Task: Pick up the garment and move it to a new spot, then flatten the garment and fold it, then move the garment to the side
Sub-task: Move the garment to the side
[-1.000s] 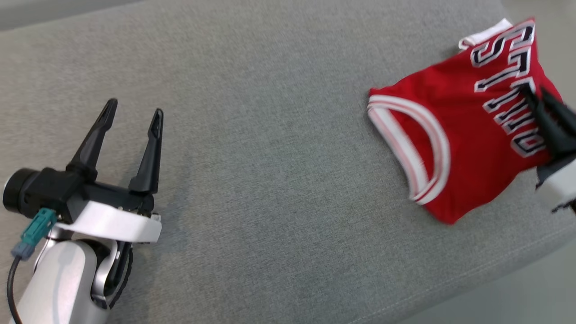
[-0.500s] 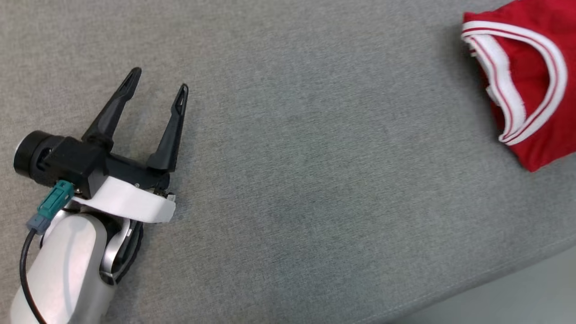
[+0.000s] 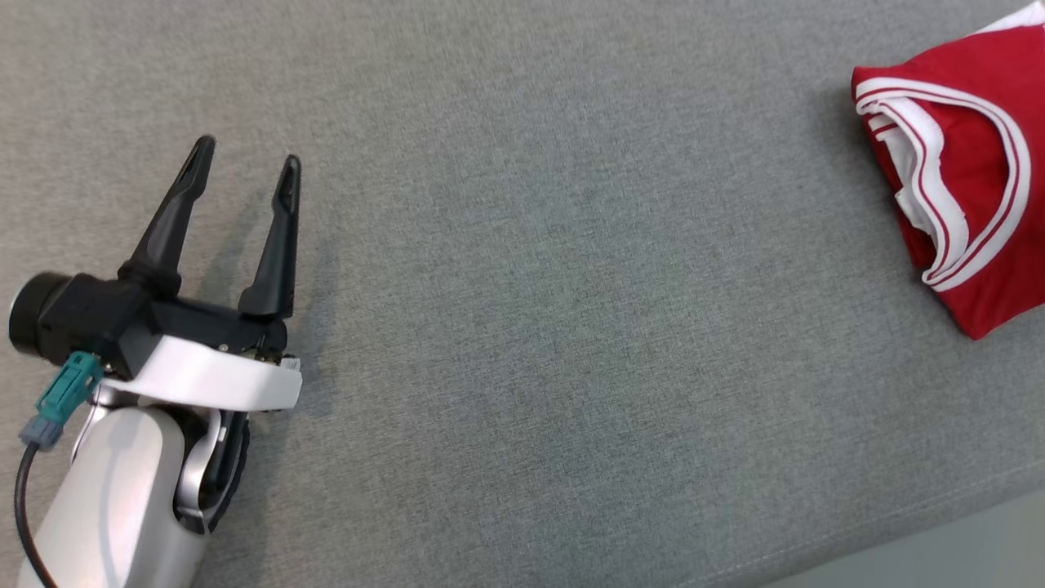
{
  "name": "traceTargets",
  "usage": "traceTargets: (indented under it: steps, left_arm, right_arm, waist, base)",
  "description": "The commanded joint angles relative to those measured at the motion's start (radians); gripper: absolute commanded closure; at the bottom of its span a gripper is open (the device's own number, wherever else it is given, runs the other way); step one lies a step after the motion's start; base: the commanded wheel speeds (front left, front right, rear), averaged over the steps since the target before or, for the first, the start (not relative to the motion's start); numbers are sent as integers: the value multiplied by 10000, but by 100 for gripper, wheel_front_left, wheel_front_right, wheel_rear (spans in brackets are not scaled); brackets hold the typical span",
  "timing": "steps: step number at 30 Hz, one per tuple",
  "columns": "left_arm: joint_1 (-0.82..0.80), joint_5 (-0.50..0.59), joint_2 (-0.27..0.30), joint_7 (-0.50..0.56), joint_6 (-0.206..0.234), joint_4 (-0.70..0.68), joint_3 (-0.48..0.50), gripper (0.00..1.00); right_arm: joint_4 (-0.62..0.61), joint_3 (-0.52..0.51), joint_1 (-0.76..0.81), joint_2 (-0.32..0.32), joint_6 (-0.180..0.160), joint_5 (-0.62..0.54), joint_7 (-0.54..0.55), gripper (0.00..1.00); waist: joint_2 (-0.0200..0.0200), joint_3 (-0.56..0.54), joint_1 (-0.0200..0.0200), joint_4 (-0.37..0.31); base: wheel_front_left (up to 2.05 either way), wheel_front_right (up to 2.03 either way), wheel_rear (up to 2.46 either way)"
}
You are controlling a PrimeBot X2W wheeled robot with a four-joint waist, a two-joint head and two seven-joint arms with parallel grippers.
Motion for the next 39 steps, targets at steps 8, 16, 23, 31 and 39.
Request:
traceTargets:
  steps: [8, 16, 23, 31, 39]
  left_arm:
    - [1181, -588, -263, -481, 445, 187, 621, 0]
    - [2016, -569, -316, -580, 694, 280, 774, 0]
    - [2924, -648, -137, -521, 817, 464, 799, 0]
    - [3780, -728, 2, -405, 927, 378, 783, 0]
    - [4171, -909, 129, -205, 814, 238, 724, 0]
  right_arm:
    - [-3714, -1086, 2617, 2024, -3, -1598, -35, 0]
    - [-6109, -945, 4708, 3292, -3, -2258, 925, 0]
    - [-7051, -899, 6434, 3884, -3, -2412, 1721, 0]
    - [-7271, -885, 7565, 4022, -3, -2458, 2140, 0]
    - [-7638, -1062, 8357, 4110, -3, -2507, 2449, 0]
  waist:
    - [0, -1845, 0, 972]
    - [0, -2781, 0, 1744]
    - [0, -3775, 0, 2299]
    - [0, -4568, 0, 2464]
    - [0, -5114, 0, 2636]
  base:
    - [0, 0, 0]
    - [0, 0, 0]
    - [0, 0, 0]
    - [0, 0, 0]
    - [0, 0, 0]
